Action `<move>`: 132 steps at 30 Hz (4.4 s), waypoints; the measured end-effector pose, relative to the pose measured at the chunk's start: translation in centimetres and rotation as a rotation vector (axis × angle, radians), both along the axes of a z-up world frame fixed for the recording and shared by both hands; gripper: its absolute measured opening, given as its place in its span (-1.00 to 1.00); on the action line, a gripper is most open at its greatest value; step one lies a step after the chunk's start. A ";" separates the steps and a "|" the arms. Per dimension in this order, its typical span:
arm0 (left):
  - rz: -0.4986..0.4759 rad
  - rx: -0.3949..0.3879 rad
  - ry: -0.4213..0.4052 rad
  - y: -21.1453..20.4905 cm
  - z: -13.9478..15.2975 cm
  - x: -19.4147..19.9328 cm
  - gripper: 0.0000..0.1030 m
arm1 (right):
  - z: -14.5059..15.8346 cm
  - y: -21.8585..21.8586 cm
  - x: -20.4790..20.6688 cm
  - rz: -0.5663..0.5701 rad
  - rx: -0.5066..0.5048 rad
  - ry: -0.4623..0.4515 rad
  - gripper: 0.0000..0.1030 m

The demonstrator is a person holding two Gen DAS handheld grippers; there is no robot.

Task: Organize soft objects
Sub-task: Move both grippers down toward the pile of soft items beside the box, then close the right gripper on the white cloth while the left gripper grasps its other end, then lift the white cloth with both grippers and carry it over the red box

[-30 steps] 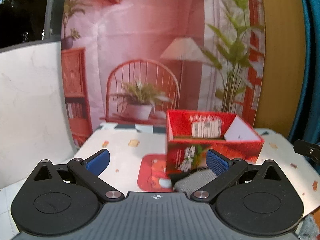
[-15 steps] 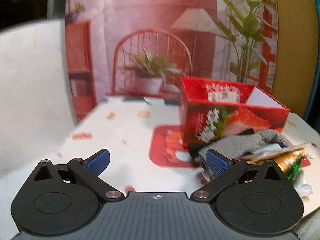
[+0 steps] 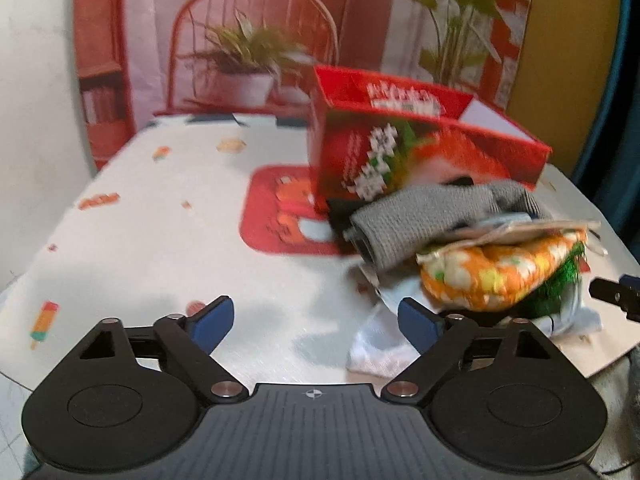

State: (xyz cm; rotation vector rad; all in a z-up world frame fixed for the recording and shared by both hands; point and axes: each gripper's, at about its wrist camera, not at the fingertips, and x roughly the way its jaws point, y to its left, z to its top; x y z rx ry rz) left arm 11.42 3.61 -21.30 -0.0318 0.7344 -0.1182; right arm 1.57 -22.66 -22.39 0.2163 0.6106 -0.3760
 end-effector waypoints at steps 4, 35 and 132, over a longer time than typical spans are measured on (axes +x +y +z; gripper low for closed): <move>0.000 -0.051 0.050 0.6 -1.2 0.4 0.58 | -0.2 -0.2 0.0 0.002 0.016 0.004 0.43; -0.062 -0.201 0.186 0.0 -4.1 2.4 0.06 | -3.9 -2.5 2.2 -0.052 0.156 0.108 -0.09; -0.081 0.137 -0.242 -6.7 8.8 14.3 -0.78 | 8.9 -7.7 15.8 0.181 -0.051 -0.148 -0.80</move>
